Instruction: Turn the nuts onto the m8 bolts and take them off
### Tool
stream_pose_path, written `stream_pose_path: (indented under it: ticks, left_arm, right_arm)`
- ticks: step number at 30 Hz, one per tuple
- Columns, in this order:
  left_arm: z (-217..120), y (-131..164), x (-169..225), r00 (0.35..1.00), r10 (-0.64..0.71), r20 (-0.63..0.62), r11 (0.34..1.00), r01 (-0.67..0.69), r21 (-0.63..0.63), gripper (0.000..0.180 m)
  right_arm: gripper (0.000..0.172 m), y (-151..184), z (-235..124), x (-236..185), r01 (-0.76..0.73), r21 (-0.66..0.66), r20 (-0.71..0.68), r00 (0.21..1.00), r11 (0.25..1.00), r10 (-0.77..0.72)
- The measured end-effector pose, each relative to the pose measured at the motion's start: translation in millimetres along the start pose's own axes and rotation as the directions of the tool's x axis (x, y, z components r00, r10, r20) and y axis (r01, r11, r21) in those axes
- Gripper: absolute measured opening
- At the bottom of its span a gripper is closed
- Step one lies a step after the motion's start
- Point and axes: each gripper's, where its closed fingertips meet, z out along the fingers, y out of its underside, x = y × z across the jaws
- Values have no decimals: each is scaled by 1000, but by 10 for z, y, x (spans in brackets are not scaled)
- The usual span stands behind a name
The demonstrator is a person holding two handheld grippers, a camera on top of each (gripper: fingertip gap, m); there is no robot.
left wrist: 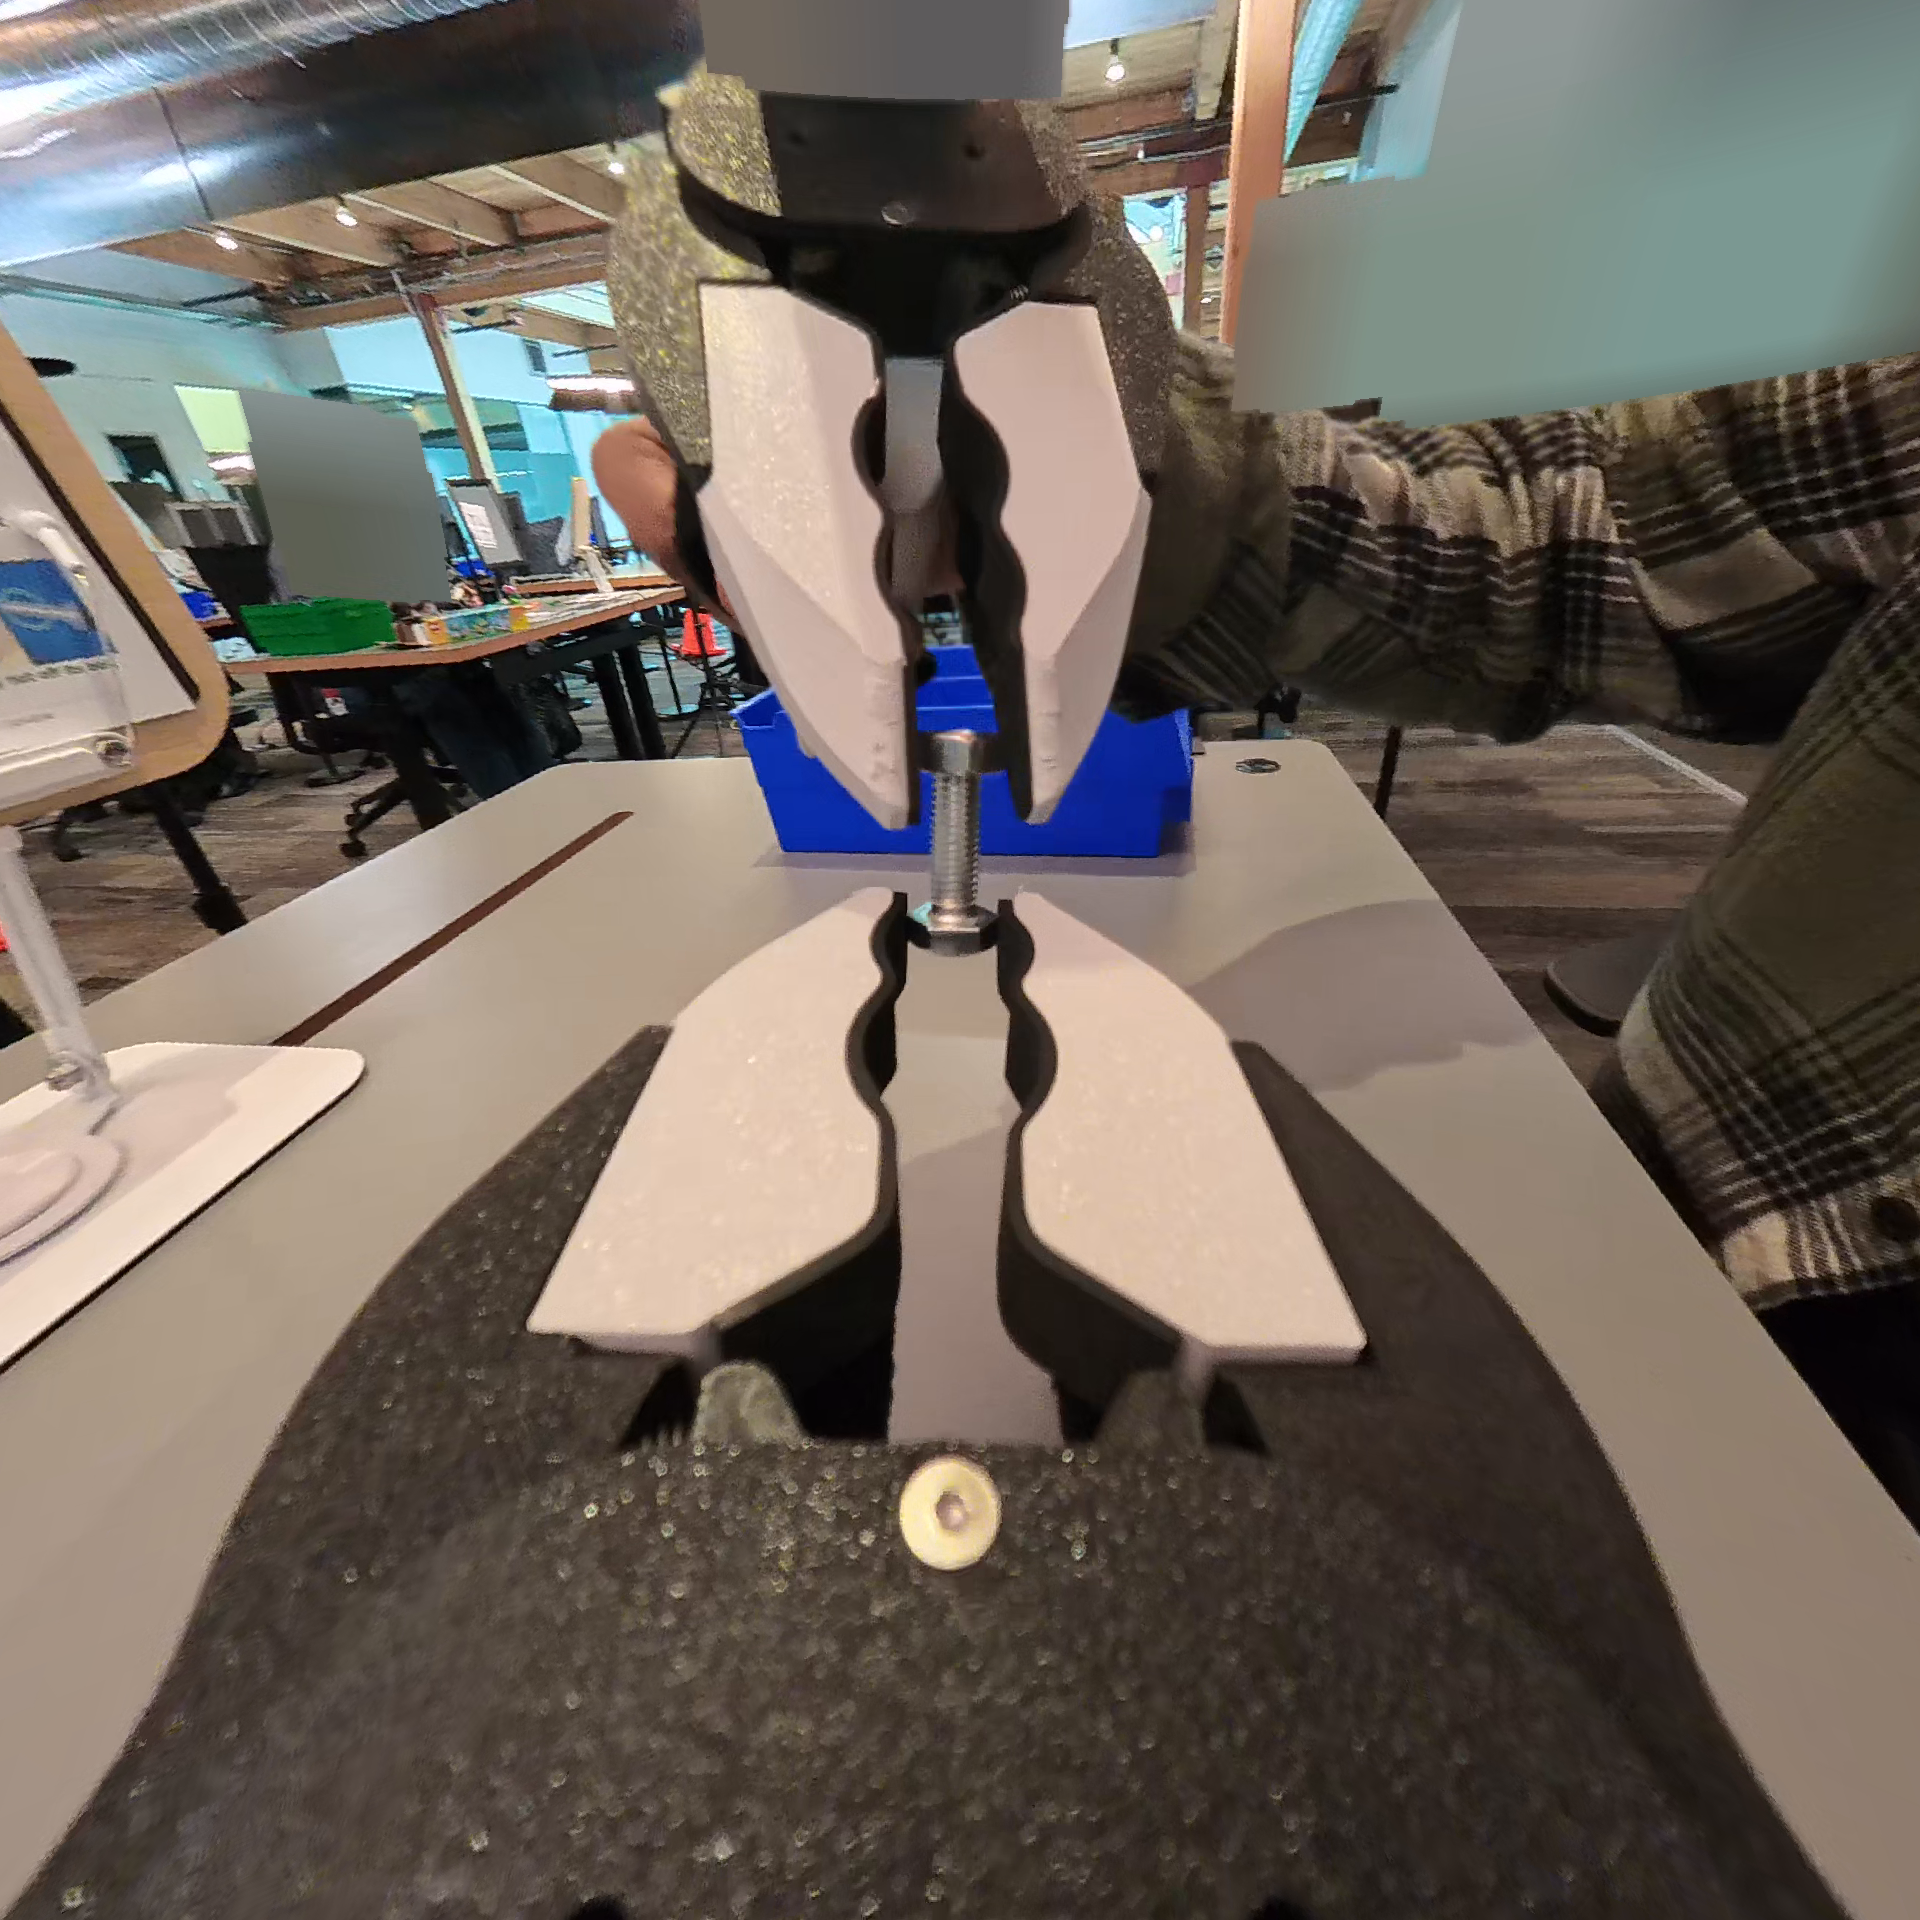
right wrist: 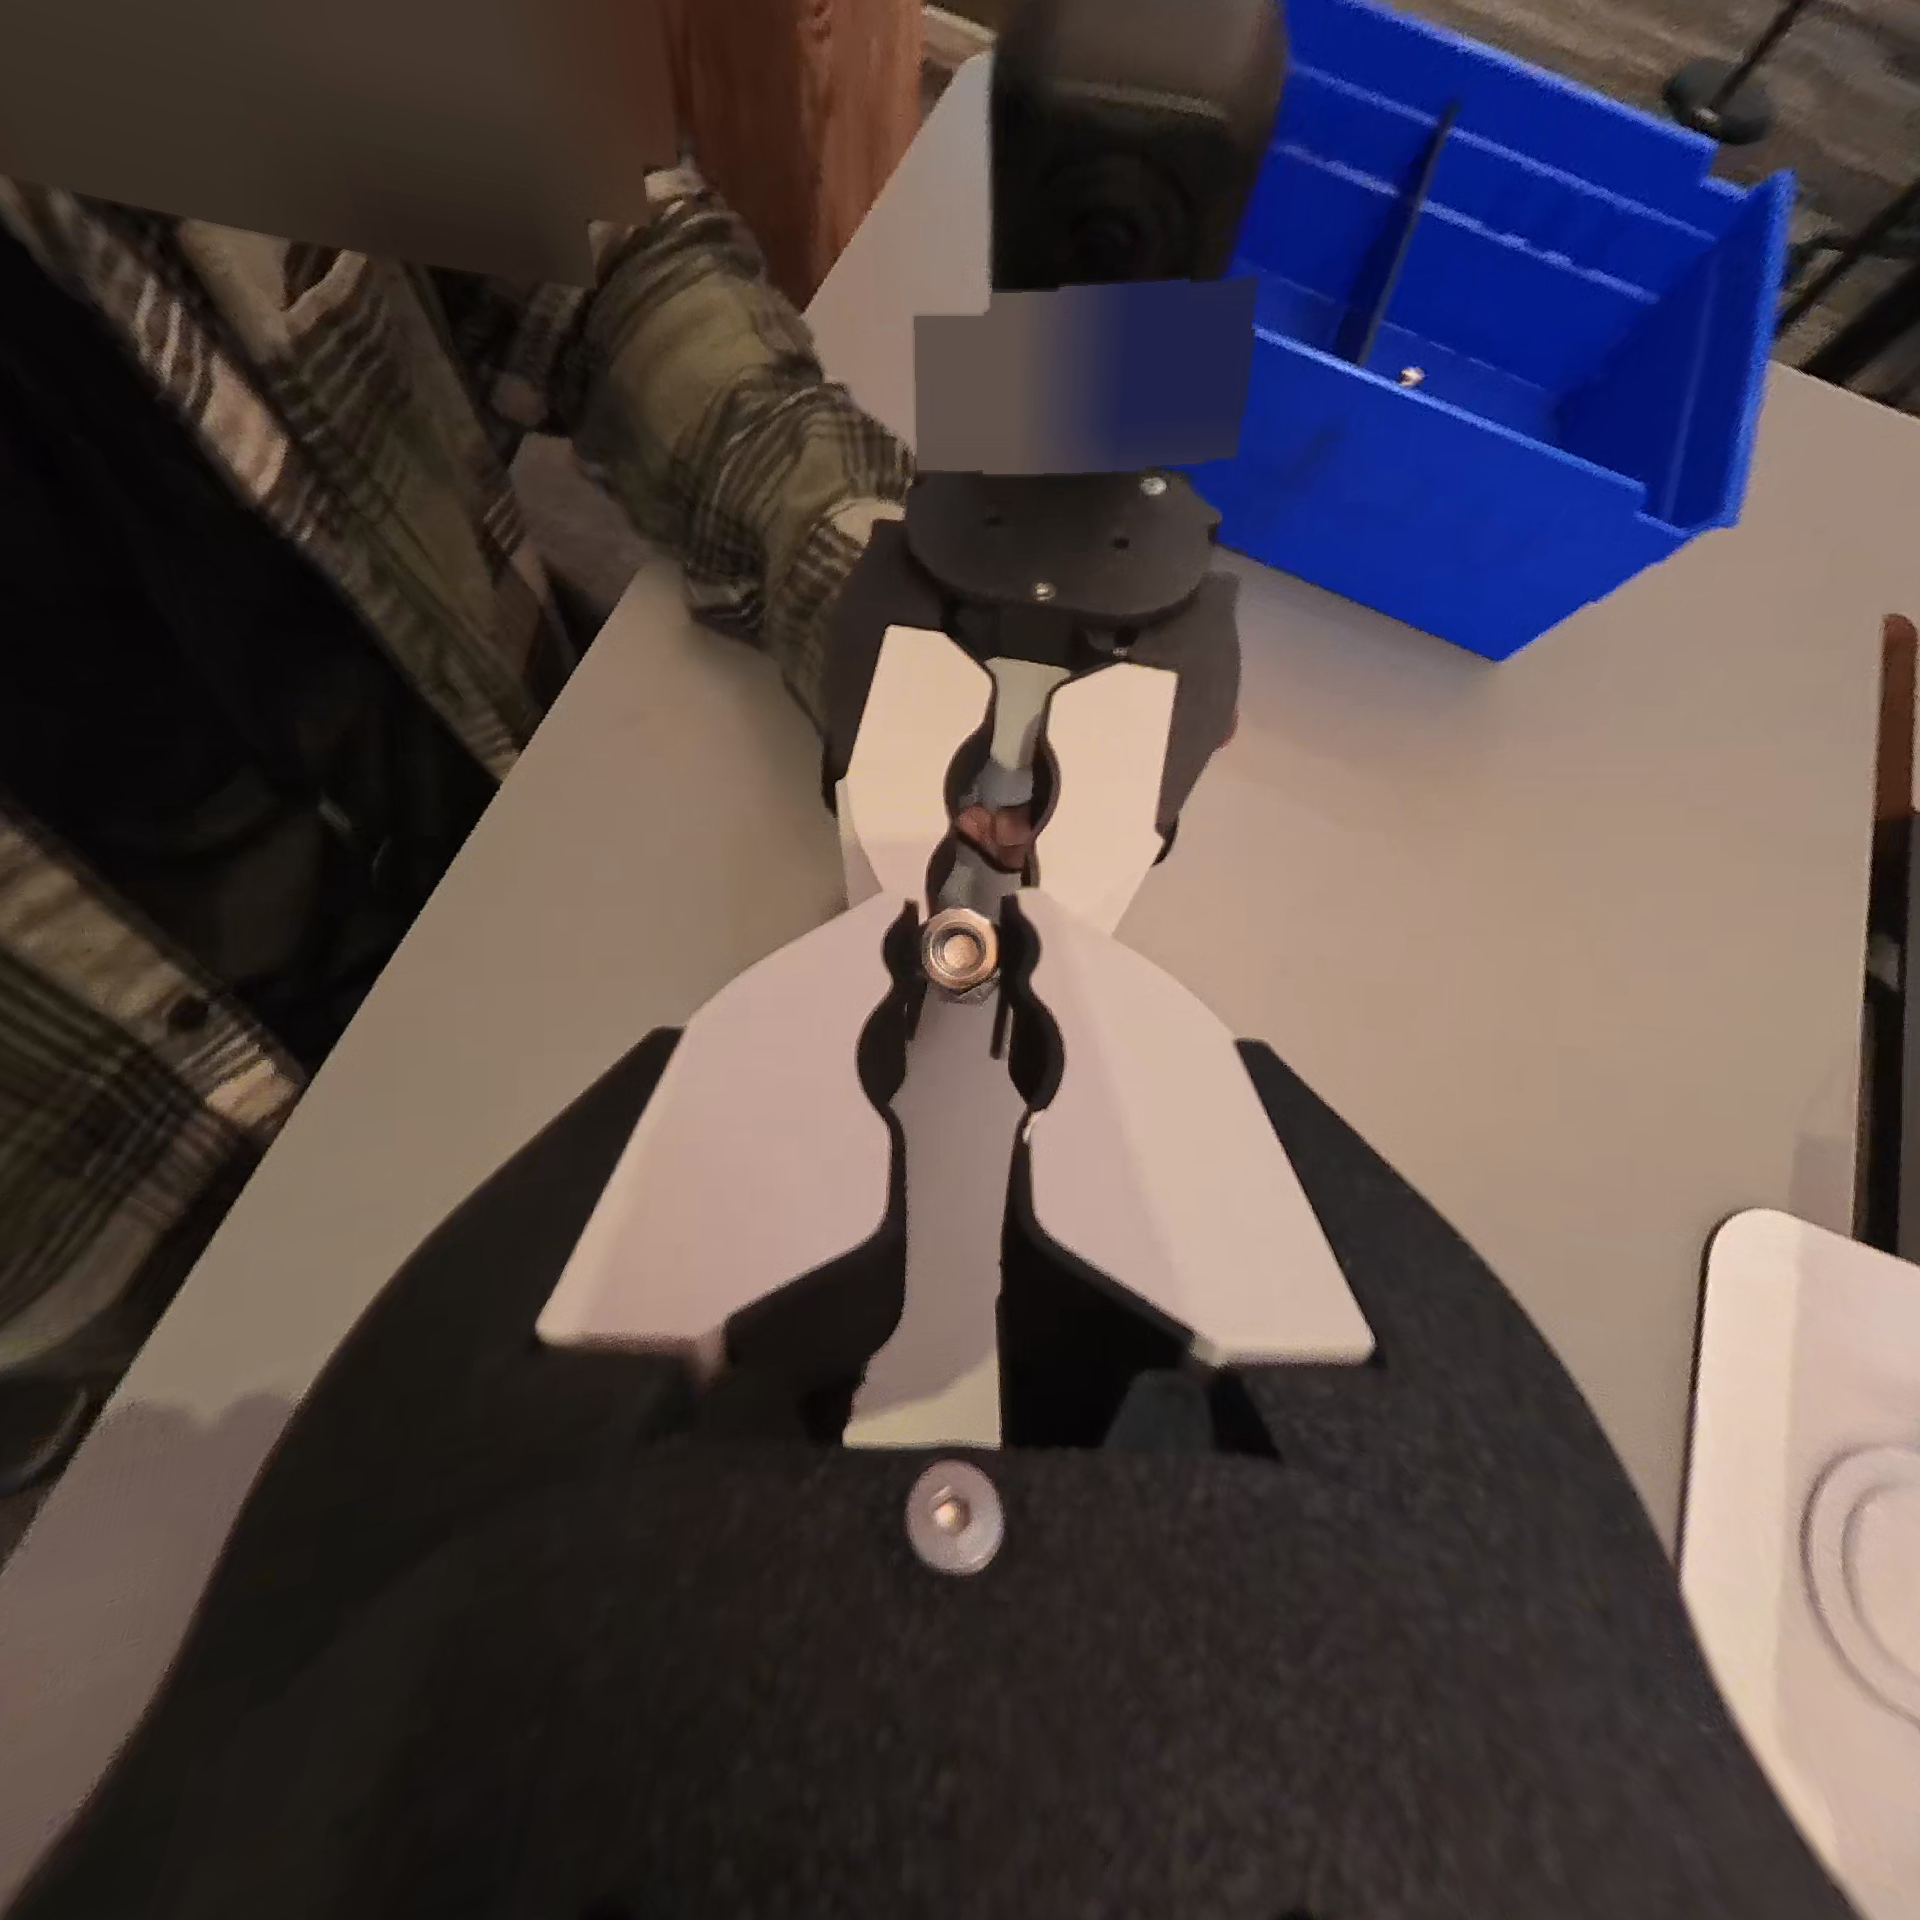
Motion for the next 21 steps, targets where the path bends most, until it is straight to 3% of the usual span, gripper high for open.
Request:
stream_pose_path:
  ticks: [9,14,21]
  left_arm:
    - [-41,-28,-97,997,14,80,1000,-15,13,16]
    - [-21,1,-83,997,12,70,1000,-12,1,16]
    - [-14,3,-68,999,-24,43,1000,23,11,16]
  right_arm:
    - [15,-36,-11,131,-211,131,-175,957,969,232]
    - [15,-7,17,120,-257,130,-212,936,958,280]
    - [46,0,32,149,-248,108,-226,937,963,267]
